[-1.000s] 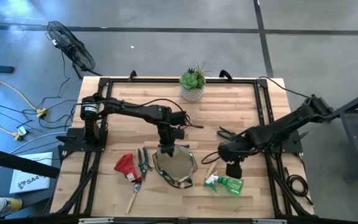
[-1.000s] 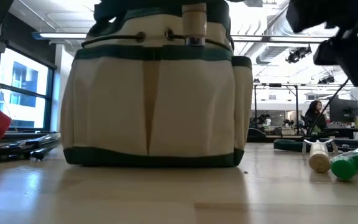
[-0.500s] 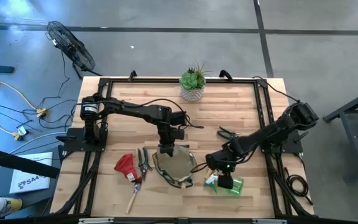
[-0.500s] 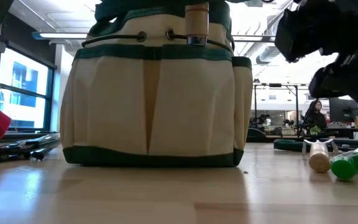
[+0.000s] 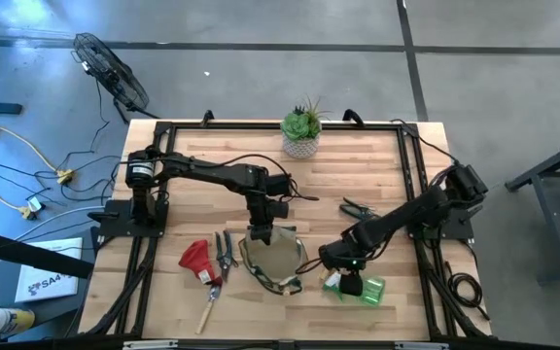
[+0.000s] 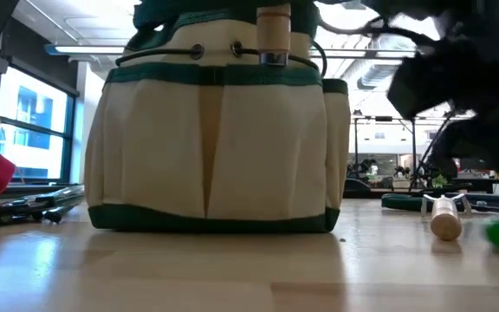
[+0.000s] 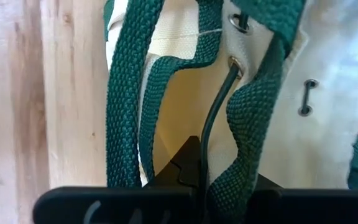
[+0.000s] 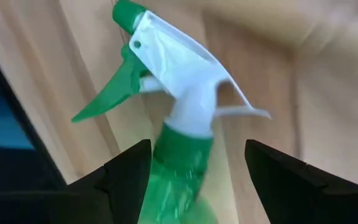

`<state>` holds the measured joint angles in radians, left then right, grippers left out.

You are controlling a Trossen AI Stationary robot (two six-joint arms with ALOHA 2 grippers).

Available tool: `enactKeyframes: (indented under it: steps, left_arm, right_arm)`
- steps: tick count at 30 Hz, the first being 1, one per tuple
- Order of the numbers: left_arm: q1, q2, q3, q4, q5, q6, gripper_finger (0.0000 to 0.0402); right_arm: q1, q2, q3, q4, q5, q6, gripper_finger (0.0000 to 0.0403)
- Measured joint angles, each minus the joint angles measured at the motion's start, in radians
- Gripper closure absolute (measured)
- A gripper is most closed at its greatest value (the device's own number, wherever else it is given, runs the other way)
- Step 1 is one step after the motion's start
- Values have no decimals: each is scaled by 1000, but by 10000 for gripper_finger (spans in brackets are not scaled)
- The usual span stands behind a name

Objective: Pick & Place Garden tools in Gardening bag
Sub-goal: Put the green spray bottle into the gardening bag

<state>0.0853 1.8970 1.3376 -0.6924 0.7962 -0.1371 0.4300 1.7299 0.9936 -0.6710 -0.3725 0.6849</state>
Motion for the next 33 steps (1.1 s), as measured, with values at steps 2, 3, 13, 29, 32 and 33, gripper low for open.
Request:
enactKeyframes:
  steps: [2,3,13,29,32,33]
  left_arm:
    - [0,0,0,0,7,-2,402]
    - [0,0,0,0,8,-3,402]
    - [0,0,0,4,5,-18,402]
    - [0,0,0,8,5,-18,402]
    - [0,0,0,9,4,-18,402]
    - [0,0,0,9,4,-18,402]
  right_arm:
    - [23,20,-2,3,-4,-6,151]
    - [32,30,-2,3,-5,-5,151]
    - [59,102,5,-2,-20,27,165]
    - [82,67,0,-42,39,100,285]
    - [128,36,-5,-108,50,162,285]
    - [146,17,-8,-133,47,184,285]
